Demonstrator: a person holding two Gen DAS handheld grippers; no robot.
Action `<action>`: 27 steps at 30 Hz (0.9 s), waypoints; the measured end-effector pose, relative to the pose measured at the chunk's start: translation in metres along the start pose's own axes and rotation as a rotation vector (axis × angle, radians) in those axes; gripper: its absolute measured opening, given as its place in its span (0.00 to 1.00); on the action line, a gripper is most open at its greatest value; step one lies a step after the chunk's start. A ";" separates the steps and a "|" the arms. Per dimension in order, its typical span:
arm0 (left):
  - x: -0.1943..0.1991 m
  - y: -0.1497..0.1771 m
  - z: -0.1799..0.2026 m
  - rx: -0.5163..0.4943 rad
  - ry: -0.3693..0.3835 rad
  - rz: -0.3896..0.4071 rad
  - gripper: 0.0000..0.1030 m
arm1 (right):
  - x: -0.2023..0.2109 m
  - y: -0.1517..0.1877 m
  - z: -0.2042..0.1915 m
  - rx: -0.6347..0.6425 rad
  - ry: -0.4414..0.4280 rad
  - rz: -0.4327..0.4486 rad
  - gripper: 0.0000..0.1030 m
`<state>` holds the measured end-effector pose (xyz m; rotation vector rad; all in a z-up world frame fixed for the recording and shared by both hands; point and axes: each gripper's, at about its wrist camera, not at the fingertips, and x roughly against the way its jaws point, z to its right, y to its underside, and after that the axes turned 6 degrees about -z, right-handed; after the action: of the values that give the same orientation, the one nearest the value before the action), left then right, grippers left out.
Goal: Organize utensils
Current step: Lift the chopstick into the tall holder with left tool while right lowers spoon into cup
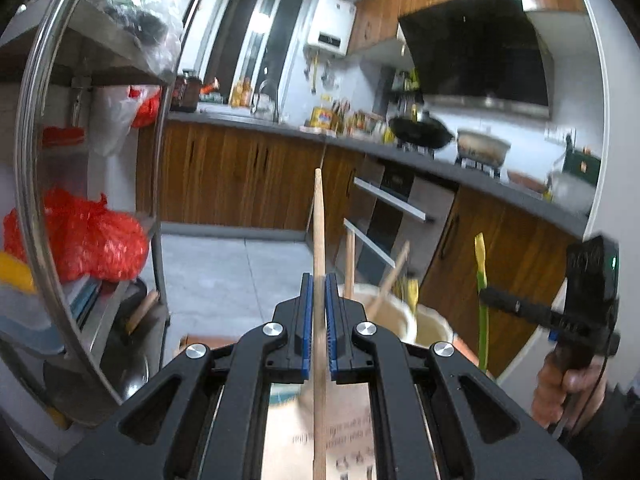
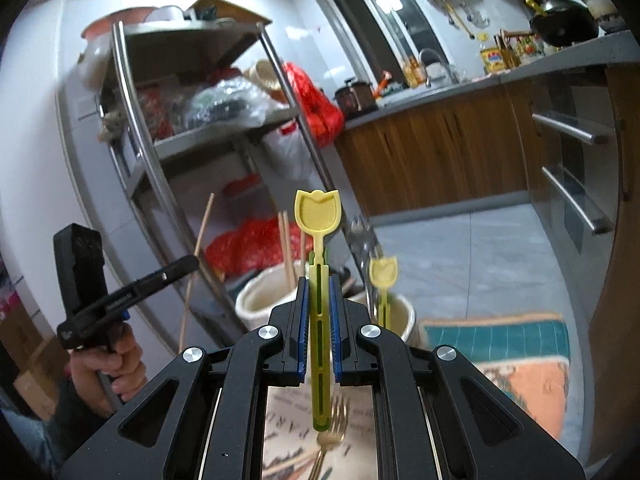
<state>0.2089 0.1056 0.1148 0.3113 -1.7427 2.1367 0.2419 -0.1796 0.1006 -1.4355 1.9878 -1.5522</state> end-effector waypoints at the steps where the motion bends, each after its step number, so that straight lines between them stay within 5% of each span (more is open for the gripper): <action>1: 0.001 -0.004 0.000 0.006 0.014 0.025 0.05 | -0.001 -0.001 0.000 0.001 0.000 0.013 0.10; 9: 0.002 -0.035 -0.006 0.103 0.091 0.207 0.05 | -0.012 -0.007 0.000 0.008 0.017 0.072 0.10; 13: -0.003 -0.040 0.006 0.085 0.069 0.288 0.05 | -0.019 -0.007 -0.004 0.027 0.048 0.084 0.10; 27: -0.045 -0.030 0.018 0.123 0.041 0.348 0.05 | -0.034 -0.014 -0.007 0.070 0.111 0.118 0.10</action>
<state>0.2609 0.0871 0.1277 -0.0078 -1.7494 2.4781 0.2613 -0.1472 0.1028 -1.2081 2.0181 -1.6645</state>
